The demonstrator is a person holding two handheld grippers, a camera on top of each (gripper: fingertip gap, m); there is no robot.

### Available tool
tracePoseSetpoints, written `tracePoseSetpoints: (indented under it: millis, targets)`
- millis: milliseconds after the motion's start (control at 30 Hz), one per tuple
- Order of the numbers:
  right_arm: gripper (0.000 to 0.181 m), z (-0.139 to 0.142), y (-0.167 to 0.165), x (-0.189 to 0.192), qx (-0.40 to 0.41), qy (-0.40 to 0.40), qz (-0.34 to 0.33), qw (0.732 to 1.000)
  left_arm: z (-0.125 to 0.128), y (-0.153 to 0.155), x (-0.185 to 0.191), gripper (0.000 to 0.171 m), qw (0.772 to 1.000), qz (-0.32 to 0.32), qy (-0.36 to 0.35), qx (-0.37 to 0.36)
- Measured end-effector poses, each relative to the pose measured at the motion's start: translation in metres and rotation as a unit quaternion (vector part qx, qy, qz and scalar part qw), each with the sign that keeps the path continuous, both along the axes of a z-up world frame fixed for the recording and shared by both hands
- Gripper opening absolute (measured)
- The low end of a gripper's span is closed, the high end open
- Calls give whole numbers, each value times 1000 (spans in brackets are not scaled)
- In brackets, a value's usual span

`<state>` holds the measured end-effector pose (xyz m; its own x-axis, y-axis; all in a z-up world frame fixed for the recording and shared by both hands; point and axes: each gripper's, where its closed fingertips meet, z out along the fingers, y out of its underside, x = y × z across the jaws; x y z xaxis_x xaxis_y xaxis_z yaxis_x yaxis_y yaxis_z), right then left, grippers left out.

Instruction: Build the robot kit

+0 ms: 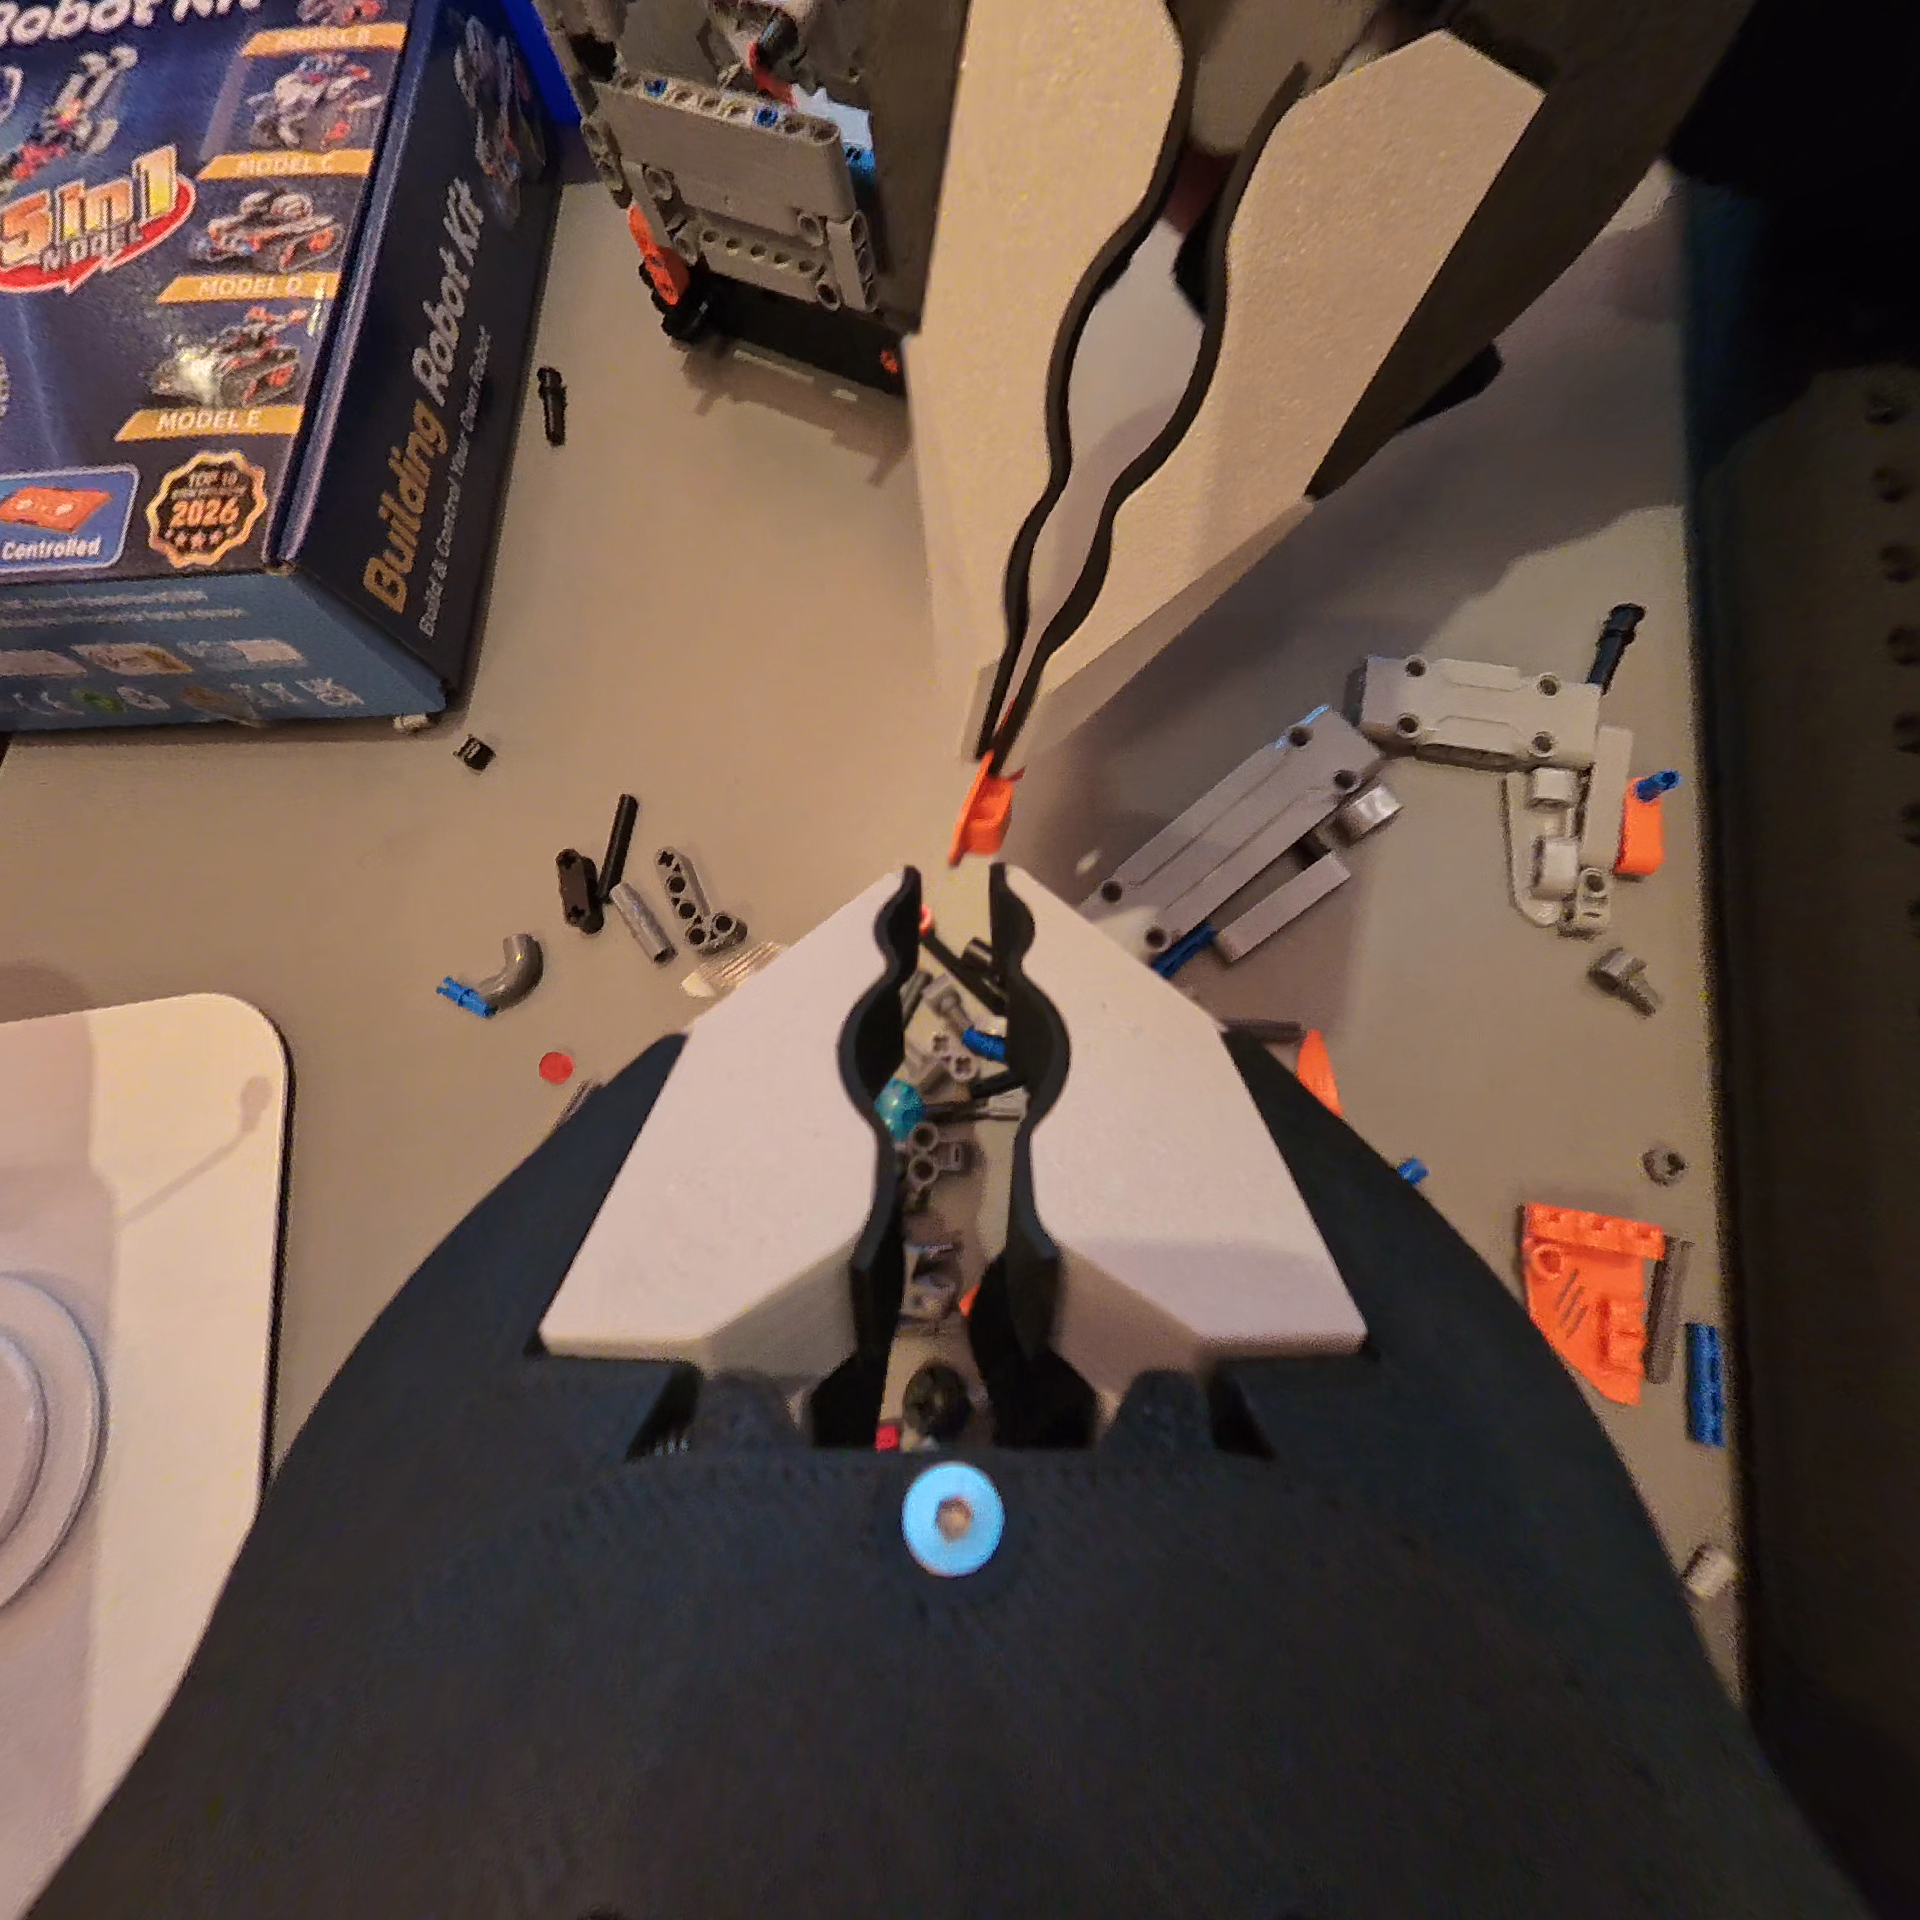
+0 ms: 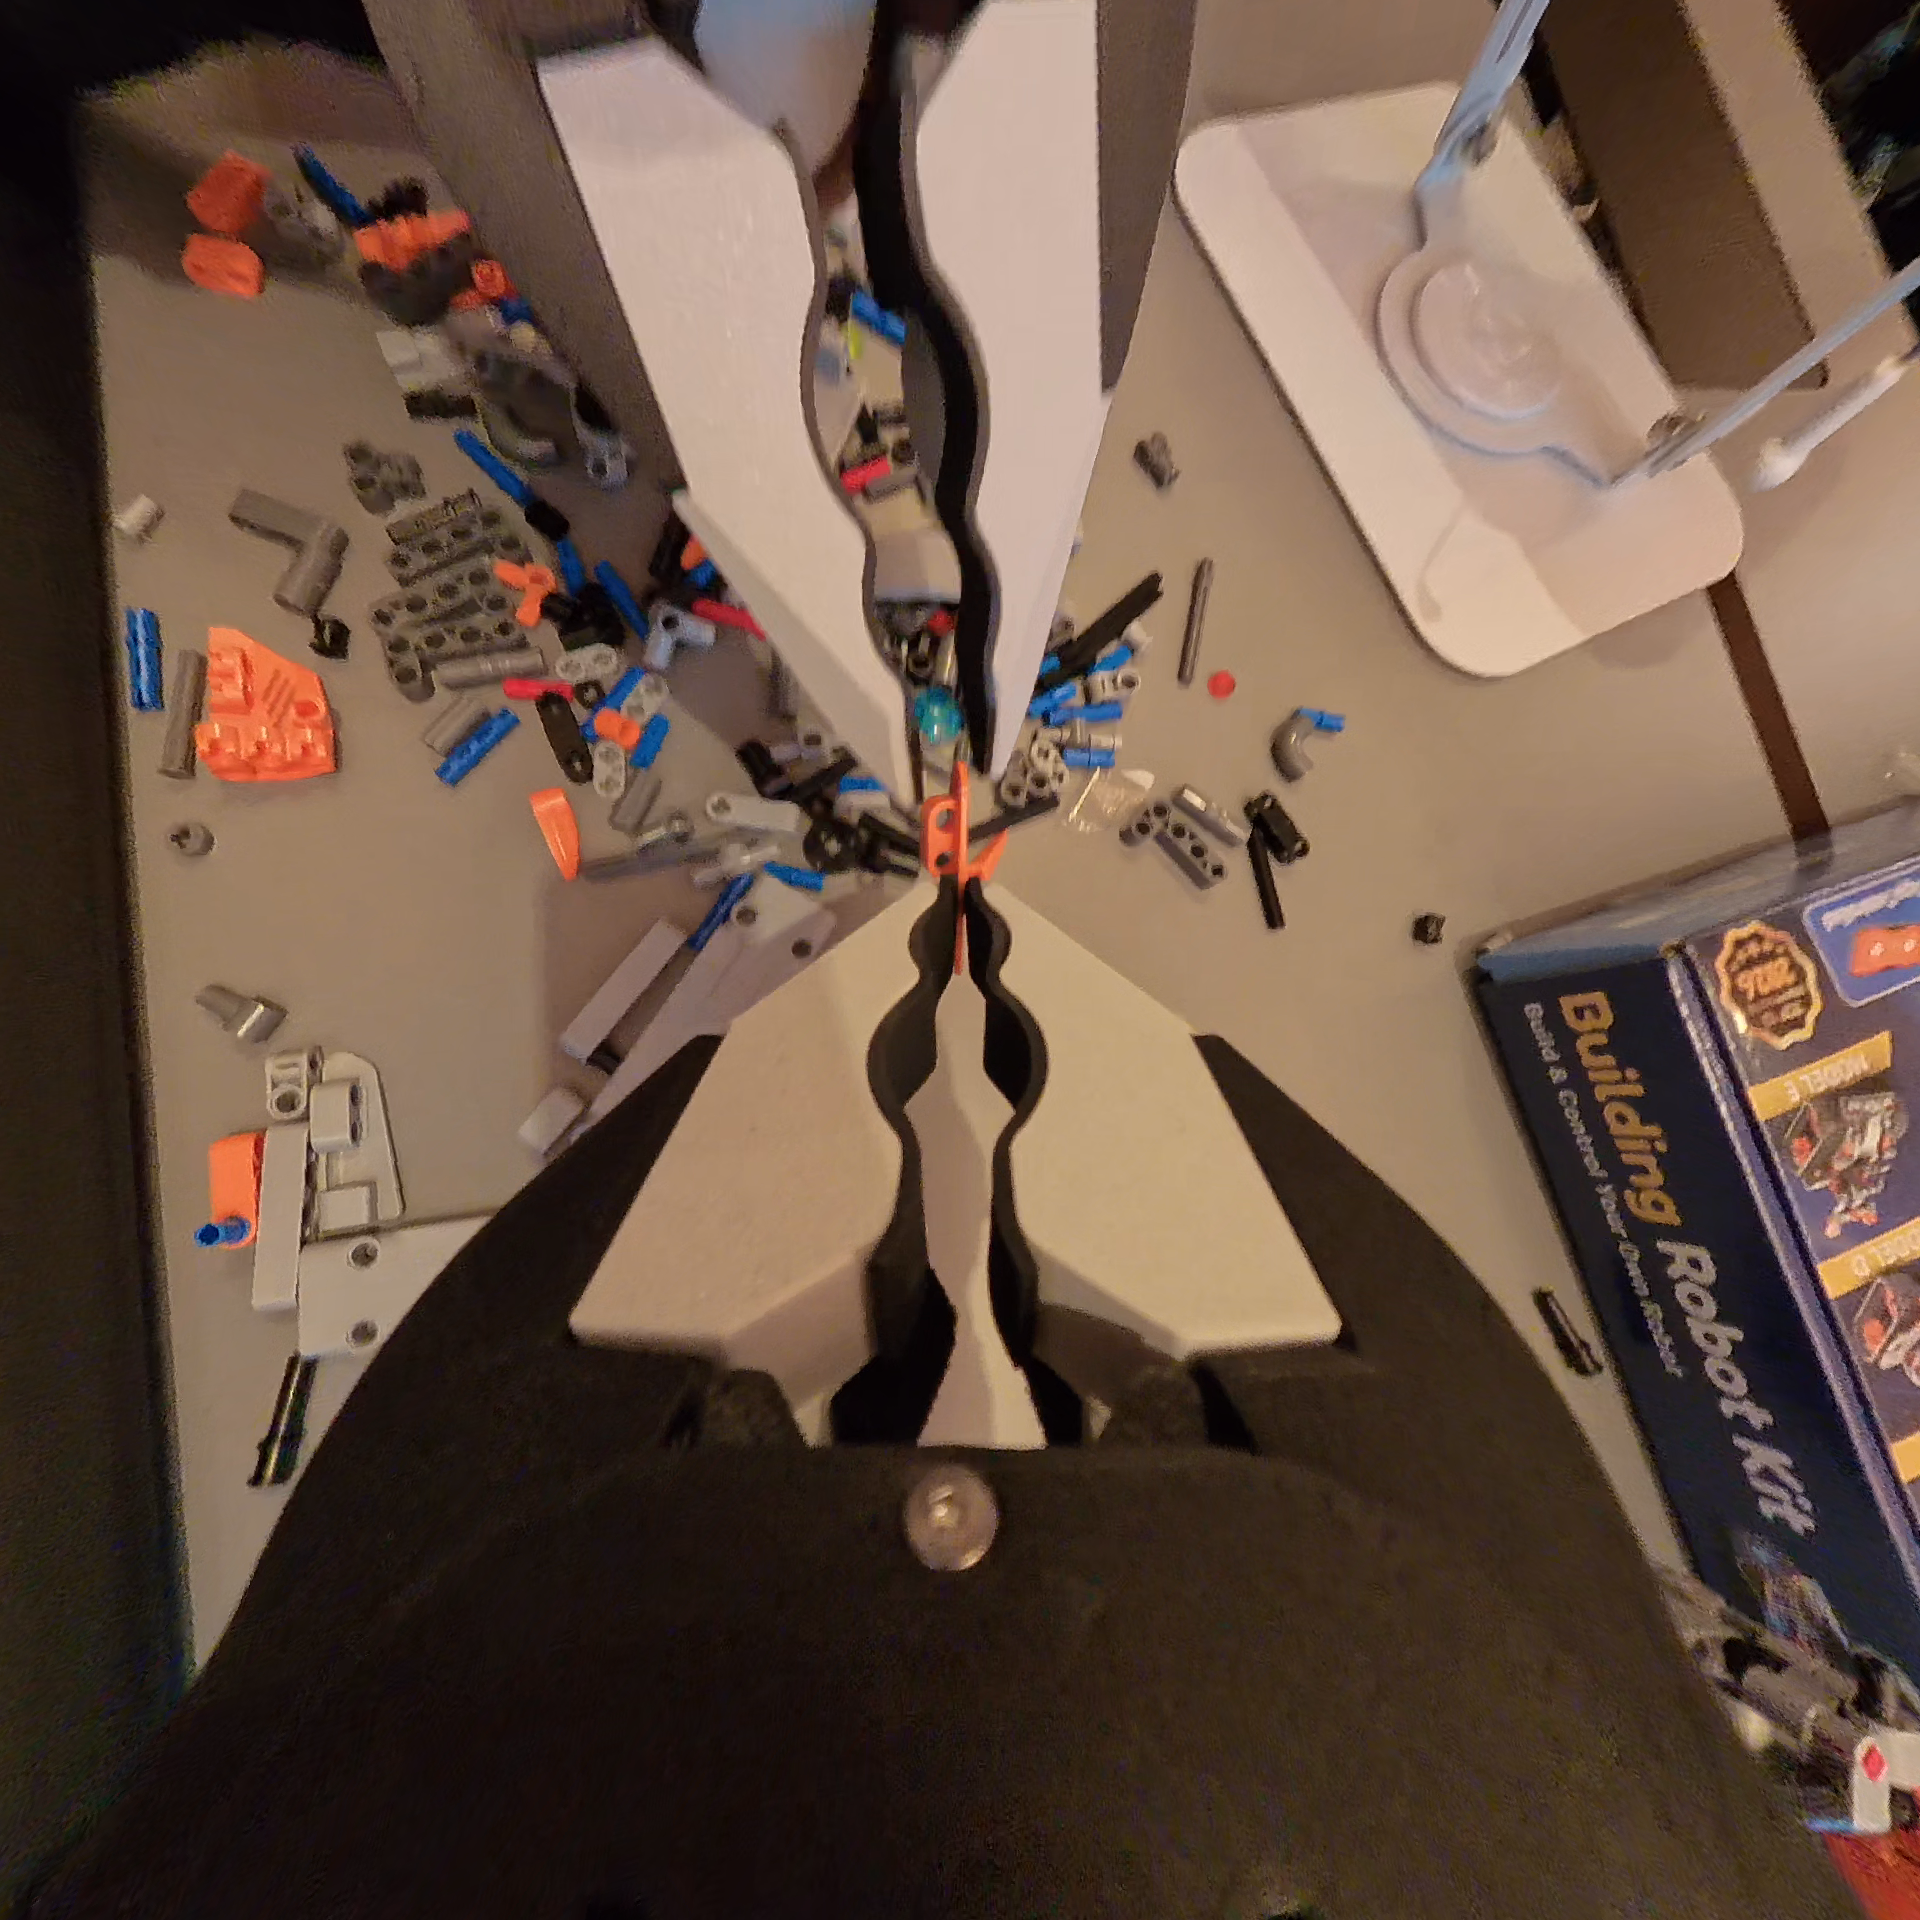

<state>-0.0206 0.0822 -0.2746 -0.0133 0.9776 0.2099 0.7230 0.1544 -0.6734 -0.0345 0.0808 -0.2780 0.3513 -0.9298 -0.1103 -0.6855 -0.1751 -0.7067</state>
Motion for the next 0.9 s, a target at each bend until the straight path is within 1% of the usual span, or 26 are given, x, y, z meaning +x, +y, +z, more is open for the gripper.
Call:
tracePoseSetpoints:
  millis: [100,200,333,433,533,567,633,700,800,900]
  targets:
    - [0,-12,6,11,3,-42,-14,999,-3,8,-13,11,1000,24,16,6]
    - [0,-26,9,20,11,-88,-19,996,-2,12,-18,8,999,37,14,3]
    - [0,-48,10,30,14,-153,-20,988,-10,11,-19,6,999,33,34,1]
    - [0,-58,10,36,10,-181,-24,983,-12,10,-18,5,999,30,39,0]
    - [0,-59,13,36,11,-180,-31,983,-11,11,-19,5,999,32,37,0]
    - [2,-58,13,35,11,-176,-32,984,-10,11,-19,5,999,34,37,1]
    - [7,-52,12,32,4,-156,-32,987,-9,12,-21,4,999,38,35,2]
    - [7,-46,14,32,7,-148,-37,988,-7,14,-23,5,999,42,32,3]
    - [3,-43,7,37,-7,-147,-28,989,-6,14,-24,5,998,44,32,4]
    - [0,-47,1,46,-21,-168,-17,985,-7,14,-24,5,998,44,34,3]
